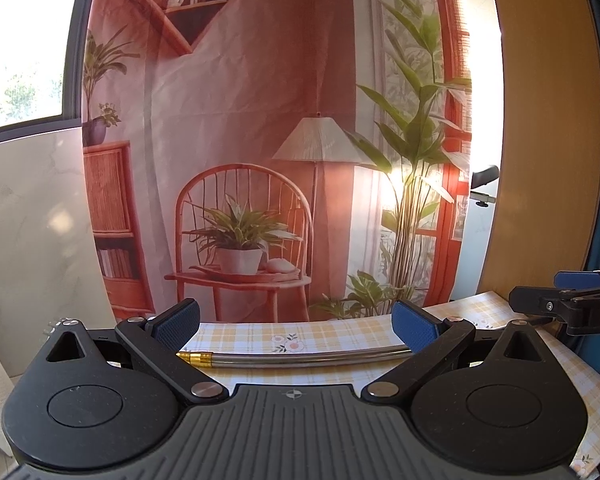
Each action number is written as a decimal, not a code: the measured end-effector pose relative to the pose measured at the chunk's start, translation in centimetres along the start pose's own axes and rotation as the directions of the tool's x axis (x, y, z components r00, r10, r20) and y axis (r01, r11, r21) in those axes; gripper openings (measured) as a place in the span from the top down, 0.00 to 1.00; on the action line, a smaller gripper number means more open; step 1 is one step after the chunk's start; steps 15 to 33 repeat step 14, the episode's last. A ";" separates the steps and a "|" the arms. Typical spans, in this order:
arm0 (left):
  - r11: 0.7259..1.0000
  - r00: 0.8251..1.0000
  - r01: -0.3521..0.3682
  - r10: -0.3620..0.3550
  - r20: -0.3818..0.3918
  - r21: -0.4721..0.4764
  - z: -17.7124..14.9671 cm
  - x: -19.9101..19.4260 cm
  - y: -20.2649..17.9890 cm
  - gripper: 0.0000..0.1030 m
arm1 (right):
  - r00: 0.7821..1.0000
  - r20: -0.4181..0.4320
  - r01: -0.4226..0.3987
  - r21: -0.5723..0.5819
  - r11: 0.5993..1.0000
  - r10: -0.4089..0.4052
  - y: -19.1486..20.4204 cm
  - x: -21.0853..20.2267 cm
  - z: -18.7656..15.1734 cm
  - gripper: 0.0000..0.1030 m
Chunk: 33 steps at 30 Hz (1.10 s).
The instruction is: Organize fruits
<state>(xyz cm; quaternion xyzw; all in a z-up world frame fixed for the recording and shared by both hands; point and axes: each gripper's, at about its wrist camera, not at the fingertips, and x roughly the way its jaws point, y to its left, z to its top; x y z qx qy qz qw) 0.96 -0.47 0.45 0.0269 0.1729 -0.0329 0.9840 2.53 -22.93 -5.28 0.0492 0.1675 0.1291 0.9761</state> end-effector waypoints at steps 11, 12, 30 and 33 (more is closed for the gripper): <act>1.000 1.000 0.005 -0.005 0.004 -0.003 -0.1 -0.1 0.1 0.00 | 1.000 -0.001 0.000 0.000 1.000 0.000 0.0 0.0 0.0 0.00; 1.000 1.000 0.005 -0.005 0.004 -0.003 -0.1 -0.1 0.1 0.00 | 1.000 -0.002 0.000 0.000 1.000 0.000 -0.1 0.0 -0.1 0.00; 1.000 1.000 0.005 -0.005 -0.001 -0.006 -0.1 0.0 0.1 0.00 | 1.000 -0.003 0.002 0.000 1.000 -0.002 -0.1 0.1 -0.2 0.00; 1.000 1.000 0.005 -0.005 -0.001 -0.006 -0.1 0.0 0.1 0.00 | 1.000 -0.003 0.002 0.000 1.000 -0.002 -0.1 0.1 -0.2 0.00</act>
